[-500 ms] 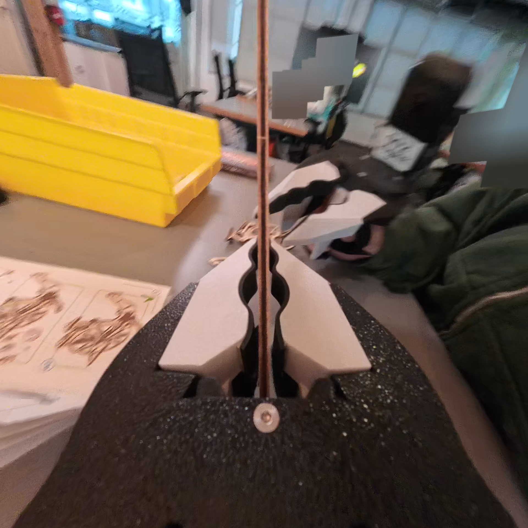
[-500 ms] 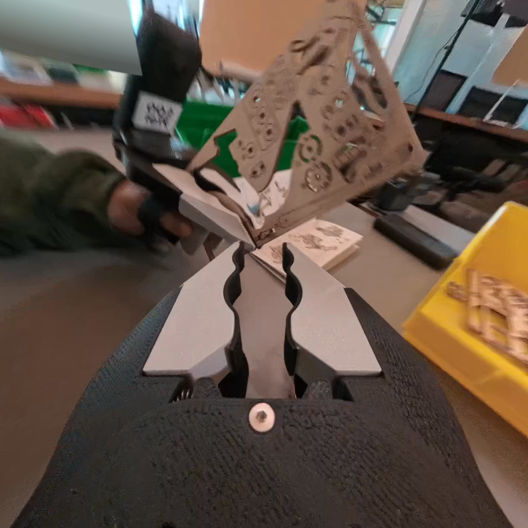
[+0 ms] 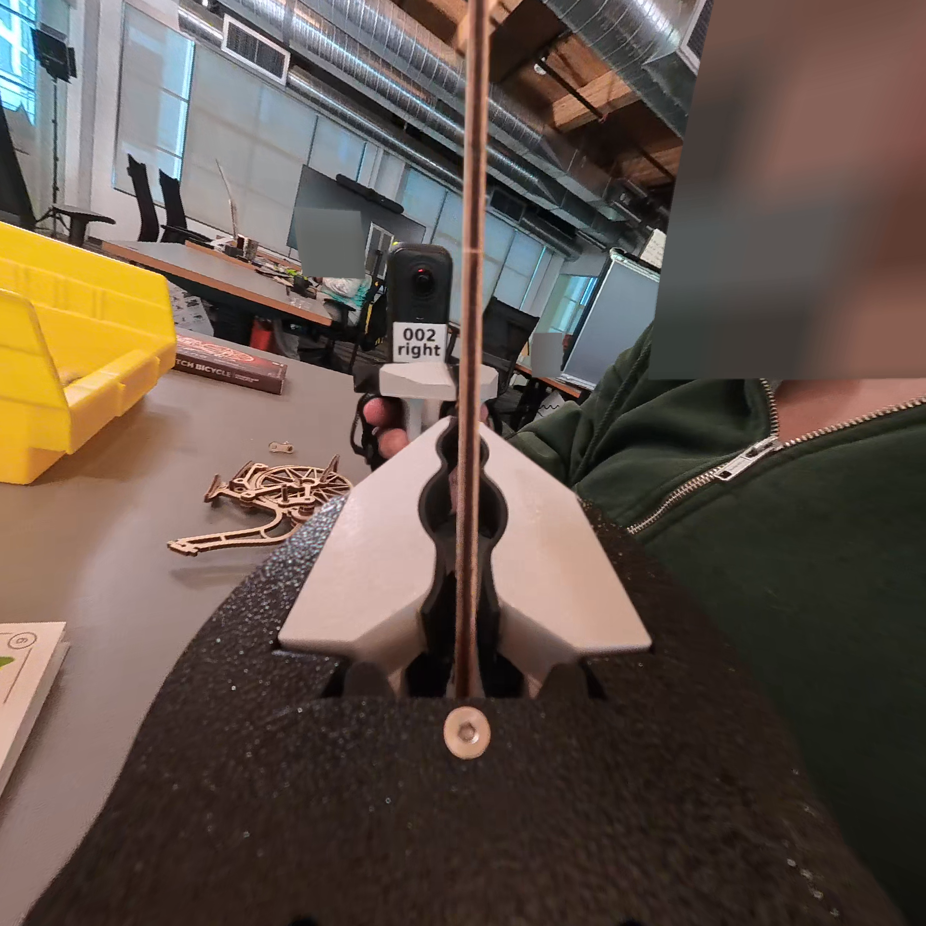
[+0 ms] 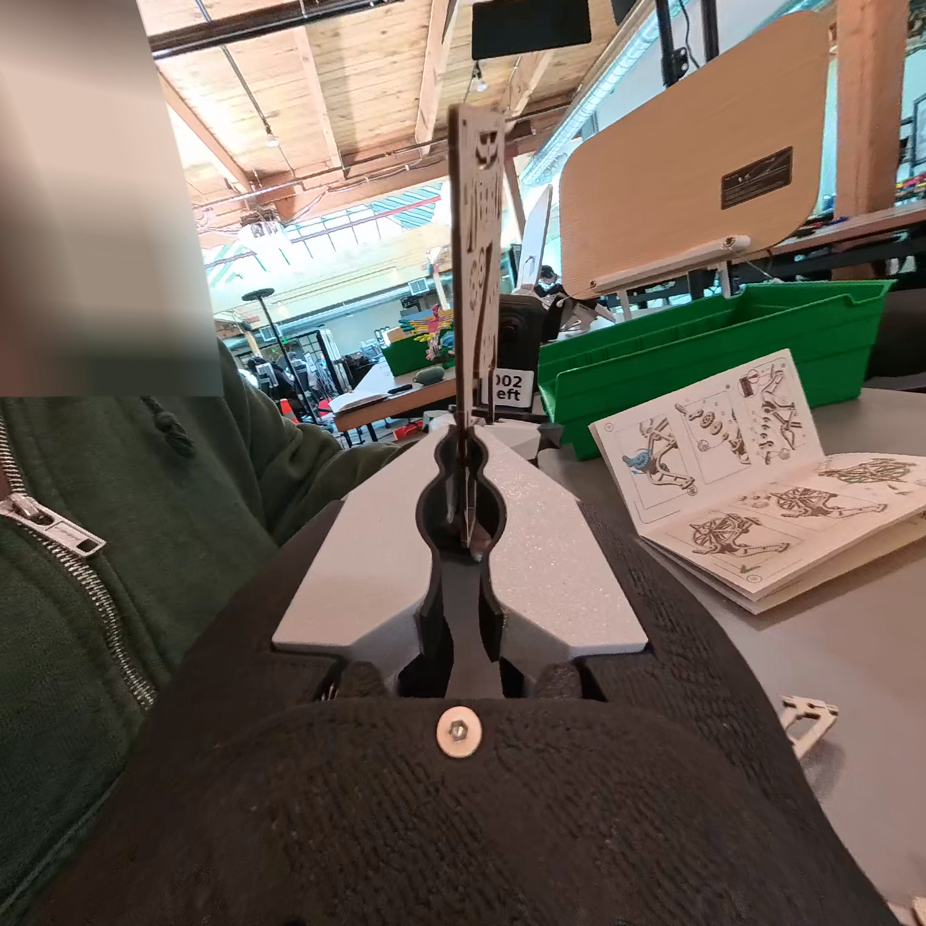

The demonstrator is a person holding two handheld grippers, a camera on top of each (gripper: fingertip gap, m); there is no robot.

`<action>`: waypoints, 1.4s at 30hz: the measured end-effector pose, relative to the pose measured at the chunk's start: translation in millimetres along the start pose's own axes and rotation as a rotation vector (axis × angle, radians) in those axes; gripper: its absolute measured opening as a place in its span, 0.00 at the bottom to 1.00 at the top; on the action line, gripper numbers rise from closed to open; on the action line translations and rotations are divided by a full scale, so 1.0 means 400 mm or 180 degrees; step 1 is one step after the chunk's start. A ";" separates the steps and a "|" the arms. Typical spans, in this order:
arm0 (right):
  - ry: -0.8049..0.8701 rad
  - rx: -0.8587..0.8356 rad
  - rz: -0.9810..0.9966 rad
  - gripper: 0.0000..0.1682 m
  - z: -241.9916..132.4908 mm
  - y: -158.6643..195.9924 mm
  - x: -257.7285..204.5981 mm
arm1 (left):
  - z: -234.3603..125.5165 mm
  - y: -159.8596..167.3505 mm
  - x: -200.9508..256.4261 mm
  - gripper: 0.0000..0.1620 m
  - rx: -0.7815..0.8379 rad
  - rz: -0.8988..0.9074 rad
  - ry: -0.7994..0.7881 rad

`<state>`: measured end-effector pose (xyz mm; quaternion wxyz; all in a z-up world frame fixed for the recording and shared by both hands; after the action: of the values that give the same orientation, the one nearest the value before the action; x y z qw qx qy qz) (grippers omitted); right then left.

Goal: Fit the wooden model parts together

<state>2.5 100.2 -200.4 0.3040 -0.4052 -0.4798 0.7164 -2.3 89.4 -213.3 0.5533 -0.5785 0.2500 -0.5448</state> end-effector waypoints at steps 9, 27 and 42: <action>-0.0182 -0.0102 -0.0303 0.02 0.002 0.007 -0.035 | 0.005 0.005 0.033 0.01 0.0007 -0.0215 0.0361; -0.0653 -0.0456 -0.0536 0.02 -0.012 0.033 -0.093 | 0.017 0.038 0.085 0.00 -0.0249 0.0005 0.0717; -0.1018 -0.1039 -0.1800 0.01 -0.017 0.119 -0.191 | 0.012 0.120 0.155 0.01 -0.0621 0.1792 0.1050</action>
<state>43.5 23.5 -224.2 0.3426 -0.1825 -0.7224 0.5722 34.5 23.2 -234.0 0.5761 -0.4410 0.5369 -0.4305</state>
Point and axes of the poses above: each gripper's, where its closed fingertips meet, z out along the fingers, y out of its underside, x = y × z across the jaws, the point moved 1 cm from there along -z, back along the fingers, and after that the axes turned 1 degree about -x, right-handed, at the moved point
